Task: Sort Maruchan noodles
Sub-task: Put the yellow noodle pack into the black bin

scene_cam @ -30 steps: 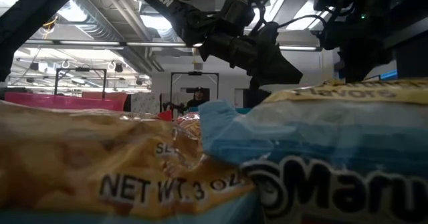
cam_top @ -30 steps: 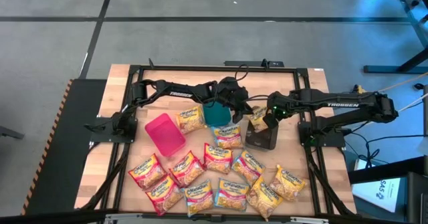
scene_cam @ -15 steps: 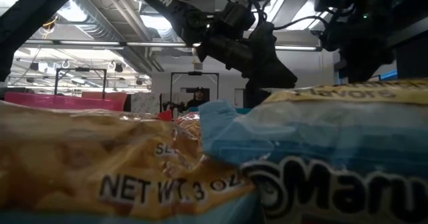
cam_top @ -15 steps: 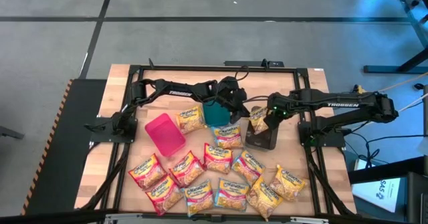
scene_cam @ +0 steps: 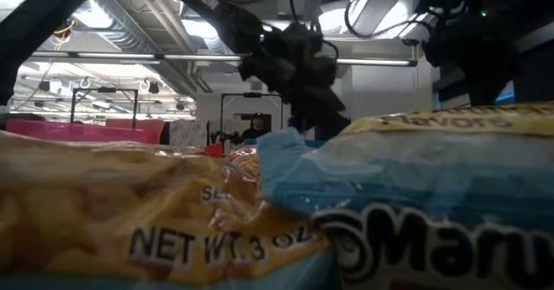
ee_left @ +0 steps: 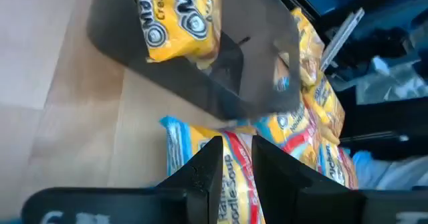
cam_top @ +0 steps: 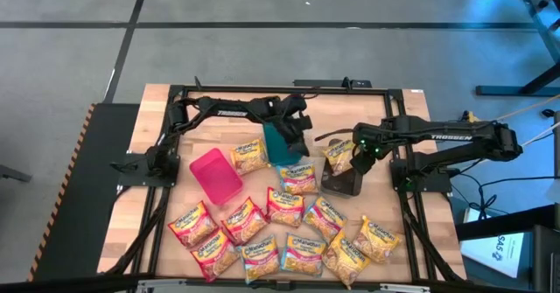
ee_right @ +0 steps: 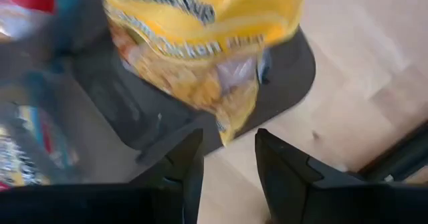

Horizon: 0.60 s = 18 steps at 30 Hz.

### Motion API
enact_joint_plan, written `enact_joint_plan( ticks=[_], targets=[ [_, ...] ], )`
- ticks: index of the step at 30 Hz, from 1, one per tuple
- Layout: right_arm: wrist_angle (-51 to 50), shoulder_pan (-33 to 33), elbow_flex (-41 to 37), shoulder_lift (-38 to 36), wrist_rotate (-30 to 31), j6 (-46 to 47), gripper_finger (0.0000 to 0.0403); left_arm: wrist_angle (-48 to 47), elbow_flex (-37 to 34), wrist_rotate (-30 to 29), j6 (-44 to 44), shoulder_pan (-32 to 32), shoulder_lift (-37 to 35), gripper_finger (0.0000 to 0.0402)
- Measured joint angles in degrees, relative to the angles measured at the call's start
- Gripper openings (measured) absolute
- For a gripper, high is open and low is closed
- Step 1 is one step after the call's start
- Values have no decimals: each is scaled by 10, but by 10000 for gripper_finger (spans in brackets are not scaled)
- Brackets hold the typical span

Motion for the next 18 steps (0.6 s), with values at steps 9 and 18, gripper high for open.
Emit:
enact_joint_plan(
  ticks=[9, 18],
  targets=[
    [-4, 0, 91, -32, 27, -39, 116, -296, 1, -139, 202, -18, -162, 70],
    [116, -1, 125, -12, 87, -111, 122, -512, -42, -339, 208, -87, -241, 70]
  ],
)
